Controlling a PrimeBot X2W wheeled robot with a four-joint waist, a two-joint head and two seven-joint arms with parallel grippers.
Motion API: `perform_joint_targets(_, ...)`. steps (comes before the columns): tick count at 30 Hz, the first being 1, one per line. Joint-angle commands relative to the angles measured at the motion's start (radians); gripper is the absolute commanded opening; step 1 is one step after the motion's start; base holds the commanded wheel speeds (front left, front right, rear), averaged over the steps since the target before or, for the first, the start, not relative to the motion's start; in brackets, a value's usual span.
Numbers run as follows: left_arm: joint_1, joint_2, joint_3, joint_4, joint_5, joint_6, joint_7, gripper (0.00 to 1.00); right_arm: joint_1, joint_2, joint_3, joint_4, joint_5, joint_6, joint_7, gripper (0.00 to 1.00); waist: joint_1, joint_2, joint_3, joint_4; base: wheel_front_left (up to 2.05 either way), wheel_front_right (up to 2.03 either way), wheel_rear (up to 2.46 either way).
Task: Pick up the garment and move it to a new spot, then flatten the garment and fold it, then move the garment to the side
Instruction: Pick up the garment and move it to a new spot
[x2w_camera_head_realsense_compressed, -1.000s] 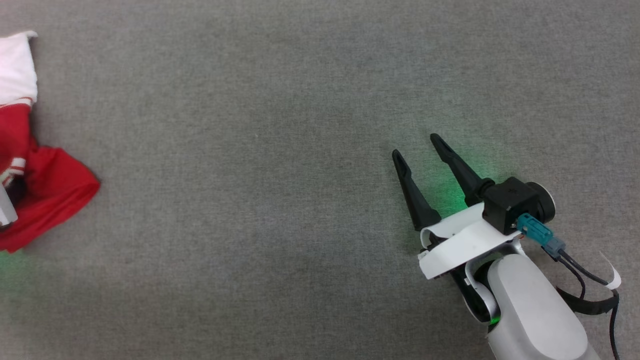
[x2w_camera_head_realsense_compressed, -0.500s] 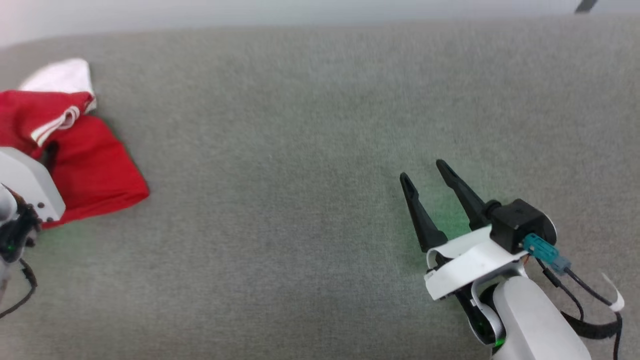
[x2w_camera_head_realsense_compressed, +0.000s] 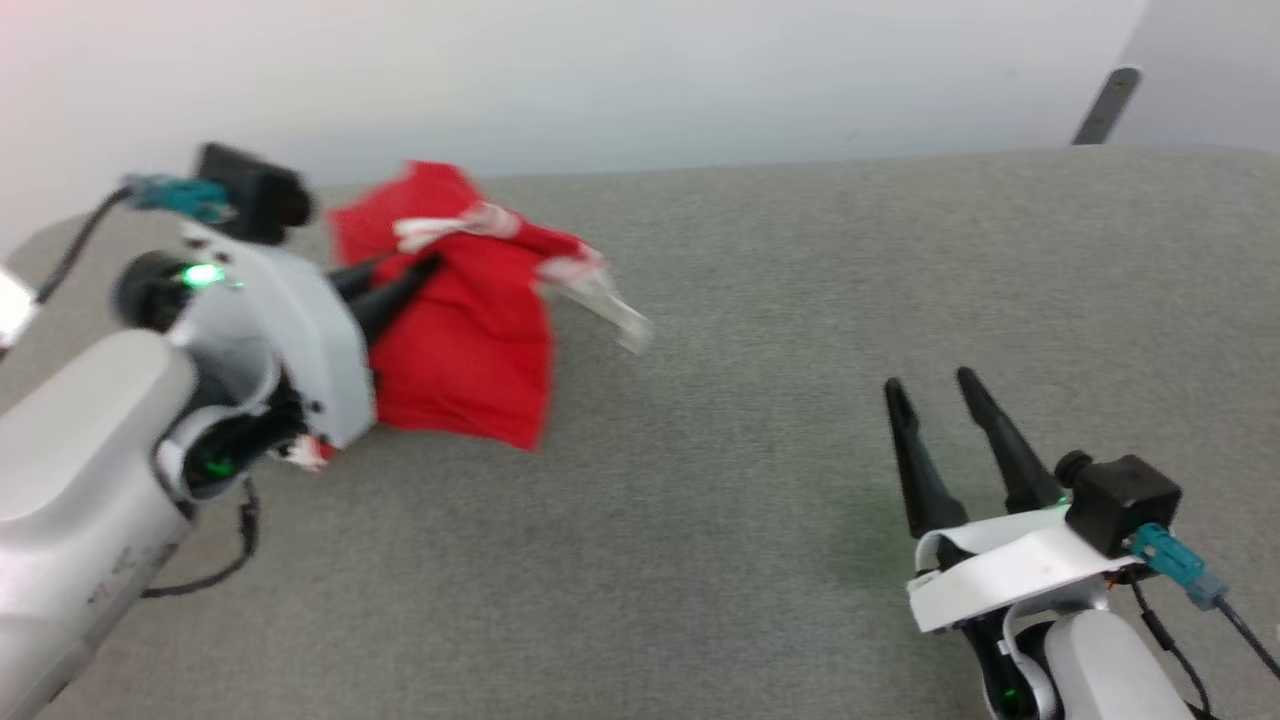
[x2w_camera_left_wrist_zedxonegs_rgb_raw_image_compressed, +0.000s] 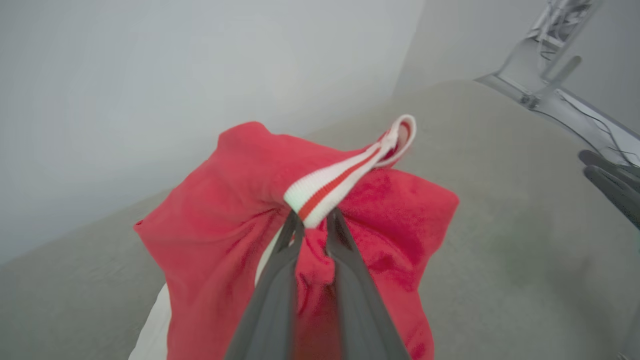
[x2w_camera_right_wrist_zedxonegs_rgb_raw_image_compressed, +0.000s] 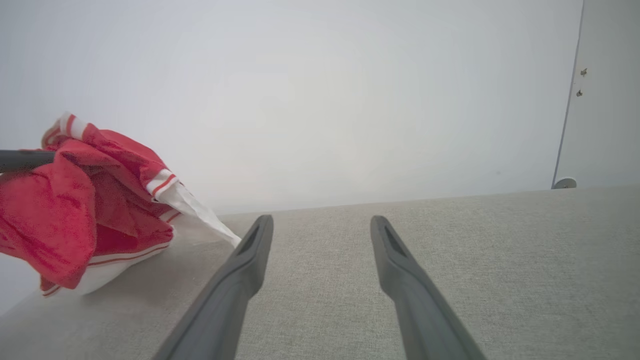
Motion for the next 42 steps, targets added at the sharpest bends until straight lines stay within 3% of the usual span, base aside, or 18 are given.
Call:
perform_joint_targets(1, -0.024, 0.008, -0.01, -0.036, -0.017, 0.0, 0.023, 0.0, 0.009, 0.001, -0.011, -0.012, 0.007, 0.0, -0.001, 1.0, 0.0, -0.0001, 0.009, -0.059, 0.0, 0.0, 0.0)
perform_joint_targets(7, -0.096, -0.012, -0.092, -0.196, -0.055, 0.001, 0.195, 0.0, 0.023, 0.007, -0.059, -0.059, 0.023, 0.0, -0.001, 1.0, 0.0, -0.0001, 0.062, -0.171, 0.0, 0.0, 0.0)
perform_joint_targets(12, -0.153, -0.09, -0.153, -0.199, -0.072, 0.0, 0.295, 0.0, 0.017, 0.008, -0.073, -0.093, 0.093, 0.0, -0.001, 1.0, 0.0, -0.0001, 0.125, -0.276, 0.0, 0.0, 0.0)
perform_joint_targets(15, -0.19, -0.138, -0.182, -0.134, -0.076, 0.001, 0.322, 0.0, 0.008, 0.009, -0.071, -0.102, 0.134, 0.0, -0.001, 1.0, 0.0, -0.0001, 0.165, -0.341, 0.0, 0.0, 0.0)
perform_joint_targets(19, -0.253, -0.19, -0.204, 0.014, -0.042, 0.0, 0.282, 0.0, -0.01, 0.009, -0.056, -0.112, 0.186, 0.0, -0.001, 1.0, 0.0, -0.0001, 0.216, -0.421, 0.0, 0.0, 0.0)
perform_joint_targets(24, -0.316, -0.216, -0.261, 0.184, 0.022, 0.001, 0.22, 0.0, -0.013, 0.009, -0.032, -0.118, 0.237, 0.0, -0.001, 1.0, 0.0, -0.0001, 0.257, -0.497, 0.0, 0.0, 0.0)
perform_joint_targets(35, -0.313, -0.185, -0.321, 0.333, 0.273, 0.001, 0.238, 0.0, -0.016, 0.009, 0.002, -0.132, 0.29, 0.0, -0.001, 1.0, 0.0, -0.0001, 0.296, -0.55, 0.0, 0.0, 0.0)
perform_joint_targets(42, -0.256, -0.183, -0.331, 0.36, 0.295, 0.0, 0.281, 0.0, -0.033, 0.009, 0.024, -0.137, 0.29, 0.0, -0.001, 1.0, 0.0, -0.0001, 0.309, -0.543, 0.0, 0.0, 0.0)
